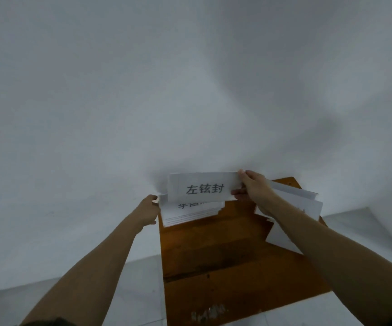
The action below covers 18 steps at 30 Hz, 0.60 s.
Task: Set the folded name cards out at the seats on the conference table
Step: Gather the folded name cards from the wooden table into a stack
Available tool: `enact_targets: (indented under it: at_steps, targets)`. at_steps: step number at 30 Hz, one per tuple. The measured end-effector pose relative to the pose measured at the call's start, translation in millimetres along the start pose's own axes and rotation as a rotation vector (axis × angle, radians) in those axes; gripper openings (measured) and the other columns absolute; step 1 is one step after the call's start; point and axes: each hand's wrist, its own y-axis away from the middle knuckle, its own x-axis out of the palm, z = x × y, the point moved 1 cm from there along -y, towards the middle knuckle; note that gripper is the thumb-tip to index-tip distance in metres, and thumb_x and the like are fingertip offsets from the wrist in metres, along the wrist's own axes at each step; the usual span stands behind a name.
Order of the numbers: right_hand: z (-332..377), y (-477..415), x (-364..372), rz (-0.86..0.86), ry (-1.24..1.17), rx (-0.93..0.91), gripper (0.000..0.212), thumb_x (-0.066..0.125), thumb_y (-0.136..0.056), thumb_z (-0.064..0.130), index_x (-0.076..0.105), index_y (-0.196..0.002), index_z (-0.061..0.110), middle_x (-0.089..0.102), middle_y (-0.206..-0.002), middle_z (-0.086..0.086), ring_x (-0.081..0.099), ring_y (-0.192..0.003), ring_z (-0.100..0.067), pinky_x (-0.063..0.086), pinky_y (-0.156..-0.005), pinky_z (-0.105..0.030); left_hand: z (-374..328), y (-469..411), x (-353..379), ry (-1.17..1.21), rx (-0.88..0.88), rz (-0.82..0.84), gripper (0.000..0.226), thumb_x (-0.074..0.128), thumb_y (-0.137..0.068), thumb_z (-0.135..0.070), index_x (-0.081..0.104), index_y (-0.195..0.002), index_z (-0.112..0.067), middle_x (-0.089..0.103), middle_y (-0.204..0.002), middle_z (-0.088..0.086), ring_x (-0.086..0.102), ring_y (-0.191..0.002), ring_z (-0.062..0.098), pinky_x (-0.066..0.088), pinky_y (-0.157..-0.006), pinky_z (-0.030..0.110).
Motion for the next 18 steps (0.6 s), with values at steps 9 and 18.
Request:
enact_targets:
  at_steps: [9,18]
  targets:
    - [-20,-49,49,-0.003,0.448,-0.013,0.041,0.035,-0.104,0.039,0.056,-0.104,0.004,0.065,-0.097,-0.019,0.066,-0.079,-0.028,0.057,-0.076,-0.045,4,10,1,-0.006,0.029,0.083,0.049,0.046,-0.094,0.0,0.04,-0.141,-0.011,0.045,-0.141,0.009,0.047,-0.114,0.022,0.049,-0.092,0.039]
    - [-21,-51,28,-0.09,1.107,-0.191,0.05,0.038,-0.1,0.05,0.065,-0.092,0.009,0.066,-0.09,-0.011,0.062,-0.084,-0.029,0.05,-0.069,-0.034,21,5,22,-0.275,-0.065,0.035,0.022,0.049,-0.097,-0.016,0.054,-0.114,-0.005,0.063,-0.105,0.013,0.065,-0.096,0.029,0.056,-0.077,0.037]
